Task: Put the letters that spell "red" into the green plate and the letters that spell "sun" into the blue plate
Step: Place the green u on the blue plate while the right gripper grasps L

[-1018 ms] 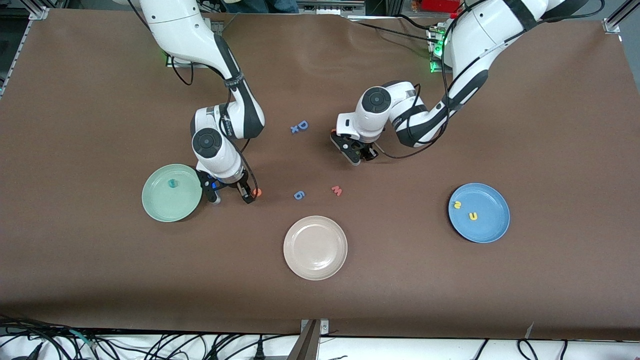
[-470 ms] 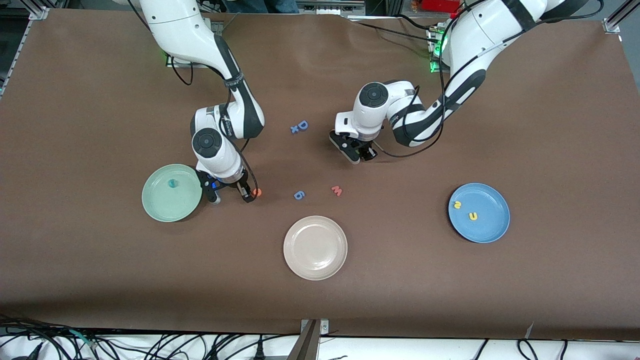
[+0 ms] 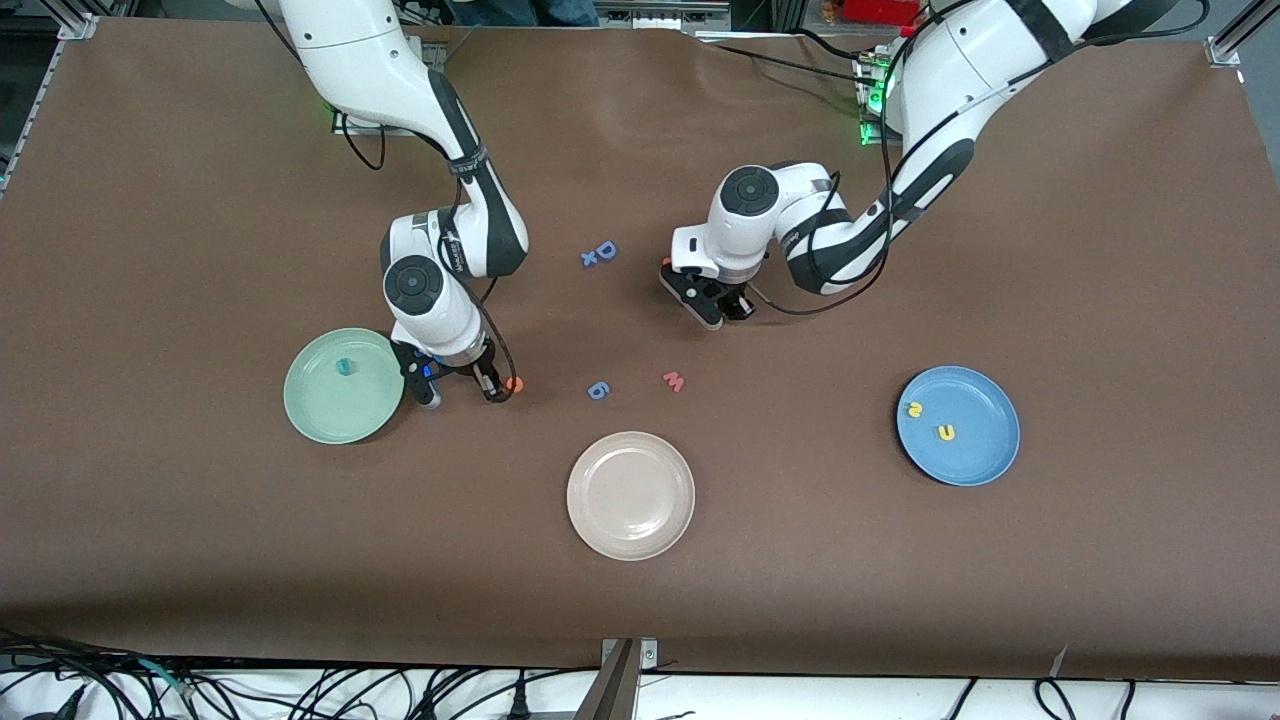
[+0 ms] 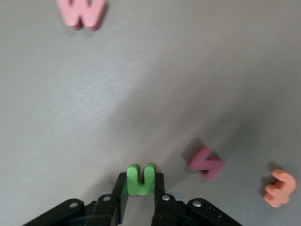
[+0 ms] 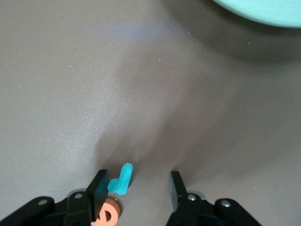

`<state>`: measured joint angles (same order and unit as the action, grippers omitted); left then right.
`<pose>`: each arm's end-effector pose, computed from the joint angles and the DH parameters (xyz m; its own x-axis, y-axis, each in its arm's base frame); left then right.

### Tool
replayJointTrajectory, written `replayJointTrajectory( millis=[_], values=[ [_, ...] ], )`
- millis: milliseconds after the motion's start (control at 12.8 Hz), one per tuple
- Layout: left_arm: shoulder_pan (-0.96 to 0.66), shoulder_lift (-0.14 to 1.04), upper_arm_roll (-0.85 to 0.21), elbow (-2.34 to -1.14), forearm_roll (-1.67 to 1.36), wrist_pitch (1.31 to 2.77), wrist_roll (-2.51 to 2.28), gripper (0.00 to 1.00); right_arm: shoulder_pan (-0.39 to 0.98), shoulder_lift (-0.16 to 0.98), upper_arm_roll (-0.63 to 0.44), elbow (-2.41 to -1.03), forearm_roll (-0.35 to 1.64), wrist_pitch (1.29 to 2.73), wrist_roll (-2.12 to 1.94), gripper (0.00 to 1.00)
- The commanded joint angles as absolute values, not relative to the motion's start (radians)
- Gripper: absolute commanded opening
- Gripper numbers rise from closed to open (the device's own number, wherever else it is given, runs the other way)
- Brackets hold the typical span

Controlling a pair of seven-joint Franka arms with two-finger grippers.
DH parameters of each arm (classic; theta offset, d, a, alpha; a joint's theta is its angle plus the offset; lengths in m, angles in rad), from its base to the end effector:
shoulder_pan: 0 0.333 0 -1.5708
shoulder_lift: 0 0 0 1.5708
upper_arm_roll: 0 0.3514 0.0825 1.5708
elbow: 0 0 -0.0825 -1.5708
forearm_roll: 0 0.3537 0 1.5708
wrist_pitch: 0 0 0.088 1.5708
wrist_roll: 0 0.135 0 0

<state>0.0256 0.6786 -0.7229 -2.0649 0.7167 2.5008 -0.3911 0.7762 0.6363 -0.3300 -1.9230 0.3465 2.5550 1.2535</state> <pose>0.4549 -0.3612 0.1963 0.7064 -0.7075 0.0237 -0.7079 -0.7061 0.0201 0.5629 0.2837 0.2002 0.5158 -0.8567 0.0061 -0.8556 -0.5154 -0.0488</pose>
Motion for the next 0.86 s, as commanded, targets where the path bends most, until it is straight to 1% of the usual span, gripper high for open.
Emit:
replayJointTrajectory(
  millis=[0,78,235,391,548,626,705,783],
  values=[
    [0.115,0.681,-0.756,-2.059,0.739,2.482,-0.4,0.15,0.778,0.637,-0.328,-1.936,0.367,2.58,1.23,0.53],
    [0.167,0.681,-0.776,-2.053,0.718,2.482,-0.399,0.15,0.776,0.637,-0.328,-1.934,0.365,2.58,1.229,0.53],
    [0.248,0.681,-0.817,-2.039,0.657,2.459,-0.397,0.15,0.775,0.638,-0.328,-1.933,0.367,2.58,1.223,0.47],
    [0.284,0.681,-0.847,-1.979,0.653,2.358,-0.397,0.15,0.772,0.638,-0.328,-1.931,0.365,2.58,1.223,0.42],
    [0.287,0.681,-0.847,-1.892,0.643,2.237,-0.391,0.15,0.772,0.638,-0.328,-1.93,0.367,2.58,1.223,0.36],
    [0.296,0.681,-0.847,-1.856,0.641,2.196,-0.358,0.15,0.772,0.637,-0.328,-1.93,0.367,2.58,1.223,0.35],
    [0.322,0.683,-0.845,-1.827,0.64,2.166,-0.294,0.15,0.77,0.638,-0.328,-1.93,0.365,2.58,1.221,0.31],
    [0.363,0.683,-0.844,-1.81,0.638,2.157,-0.216,0.15,0.772,0.638,-0.328,-1.928,0.365,2.58,1.221,0.3]
  ],
)
